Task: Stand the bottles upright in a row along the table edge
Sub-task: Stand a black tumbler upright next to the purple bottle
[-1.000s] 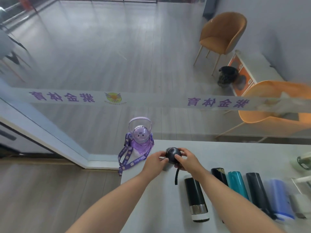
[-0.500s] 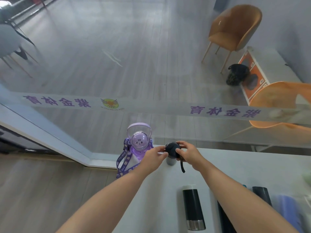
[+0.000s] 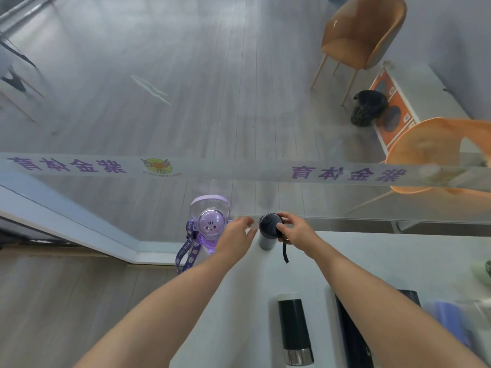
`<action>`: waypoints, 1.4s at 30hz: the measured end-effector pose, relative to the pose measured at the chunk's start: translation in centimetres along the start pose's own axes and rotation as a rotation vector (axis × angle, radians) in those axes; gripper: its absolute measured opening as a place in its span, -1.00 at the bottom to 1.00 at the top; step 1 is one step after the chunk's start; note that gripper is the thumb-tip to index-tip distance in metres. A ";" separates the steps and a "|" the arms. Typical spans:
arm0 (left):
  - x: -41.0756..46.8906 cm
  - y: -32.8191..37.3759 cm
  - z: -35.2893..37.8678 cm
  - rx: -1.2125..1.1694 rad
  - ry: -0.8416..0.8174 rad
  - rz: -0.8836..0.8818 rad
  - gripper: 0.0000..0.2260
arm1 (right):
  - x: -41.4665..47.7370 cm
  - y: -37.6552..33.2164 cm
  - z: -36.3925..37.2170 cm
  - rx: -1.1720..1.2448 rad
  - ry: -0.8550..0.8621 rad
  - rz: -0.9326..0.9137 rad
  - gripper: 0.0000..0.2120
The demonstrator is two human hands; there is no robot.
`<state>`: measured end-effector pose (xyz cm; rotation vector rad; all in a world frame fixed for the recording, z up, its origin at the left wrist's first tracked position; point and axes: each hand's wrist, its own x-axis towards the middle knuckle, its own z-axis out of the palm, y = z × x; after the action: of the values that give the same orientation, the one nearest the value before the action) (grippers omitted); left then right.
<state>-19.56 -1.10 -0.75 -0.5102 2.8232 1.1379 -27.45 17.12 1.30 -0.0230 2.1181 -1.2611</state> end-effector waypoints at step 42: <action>-4.3 -7.3 -1.5 0.485 0.101 0.433 -0.49 | -2.4 0.2 1.1 -0.576 0.211 -0.275 -0.38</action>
<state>-12.98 -5.85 -3.79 0.0861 3.2302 0.4203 -24.94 17.11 2.08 -0.4617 2.6676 -0.7772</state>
